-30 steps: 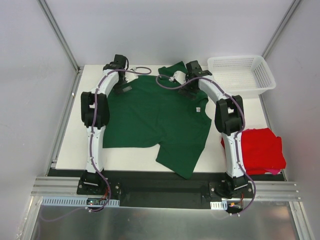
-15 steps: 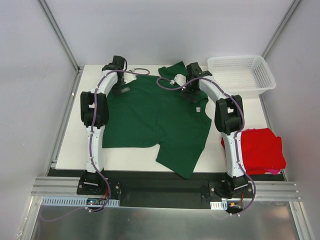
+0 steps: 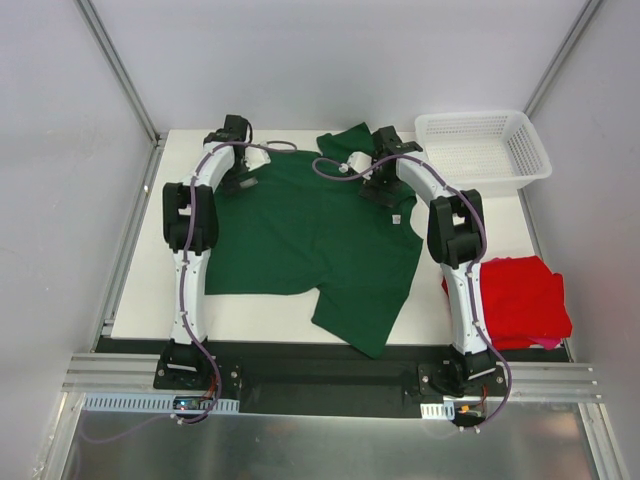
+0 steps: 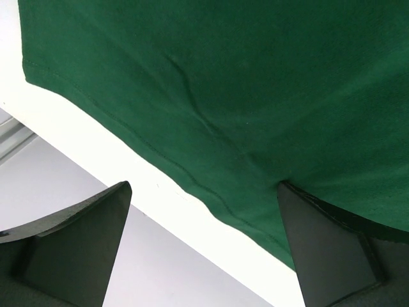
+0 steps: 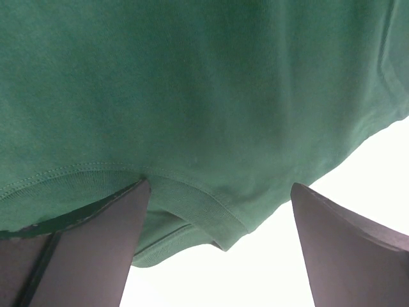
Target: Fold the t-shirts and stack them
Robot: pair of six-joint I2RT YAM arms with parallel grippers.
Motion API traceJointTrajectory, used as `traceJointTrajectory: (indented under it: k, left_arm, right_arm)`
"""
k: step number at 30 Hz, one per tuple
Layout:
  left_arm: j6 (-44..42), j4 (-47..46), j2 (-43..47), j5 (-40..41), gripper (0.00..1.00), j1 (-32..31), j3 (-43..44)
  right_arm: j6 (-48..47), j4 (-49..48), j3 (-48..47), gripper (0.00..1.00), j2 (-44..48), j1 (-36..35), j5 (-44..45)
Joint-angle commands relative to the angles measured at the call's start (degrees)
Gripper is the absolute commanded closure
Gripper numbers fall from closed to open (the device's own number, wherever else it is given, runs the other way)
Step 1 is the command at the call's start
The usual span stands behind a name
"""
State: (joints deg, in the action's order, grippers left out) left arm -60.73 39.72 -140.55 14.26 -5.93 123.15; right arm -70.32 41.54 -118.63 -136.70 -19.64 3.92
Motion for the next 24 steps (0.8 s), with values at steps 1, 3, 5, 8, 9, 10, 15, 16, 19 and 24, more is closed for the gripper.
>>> traceJointTrajectory:
  k: [1,3,5,8,9,10,15,16,19,24]
  left_arm:
    - [-0.7,-0.1,-2.7,0.1,0.01,0.0,2.9]
    - [-1.0,-0.7,-3.5,0.3,0.01,0.0,4.1]
    - [-1.7,-1.5,-4.1,0.6,0.01,0.0,5.1]
    - [-2.7,-3.1,-4.7,1.1,0.01,0.0,6.0]
    - [-3.0,-3.2,-4.9,1.3,0.01,0.0,6.1]
    - [-3.9,-3.6,-5.0,1.5,0.01,0.0,6.3]
    - [-5.4,-5.9,-5.3,2.2,0.01,0.0,6.3]
    - [-5.5,-6.3,-5.3,2.3,0.01,0.0,6.4]
    - [-6.2,-8.1,-5.8,3.1,0.00,0.0,6.5]
    - [-7.7,-13.1,-6.3,5.1,0.01,0.0,6.4]
  right_arm:
    - [-1.0,1.0,-1.5,0.04,-1.4,0.2,0.4]
    - [-1.0,-0.9,-0.7,0.04,-1.4,0.2,1.1]
    - [-1.5,-2.8,-0.5,0.04,-1.5,0.2,1.7]
    - [-2.5,-5.3,-0.8,0.04,-2.1,0.0,3.3]
    - [-3.4,-5.7,-1.2,0.04,-2.7,0.1,4.0]
    - [-3.8,-6.7,-1.3,0.04,-2.9,0.0,4.5]
    - [-5.7,-8.8,-2.7,0.04,-4.3,0.0,6.1]
    - [-6.2,-9.3,-2.8,0.04,-4.6,0.0,6.1]
    - [-6.8,-10.6,-2.4,0.04,-4.8,-0.2,6.4]
    - [-8.3,-12.7,-0.5,0.04,-4.4,-0.8,6.7]
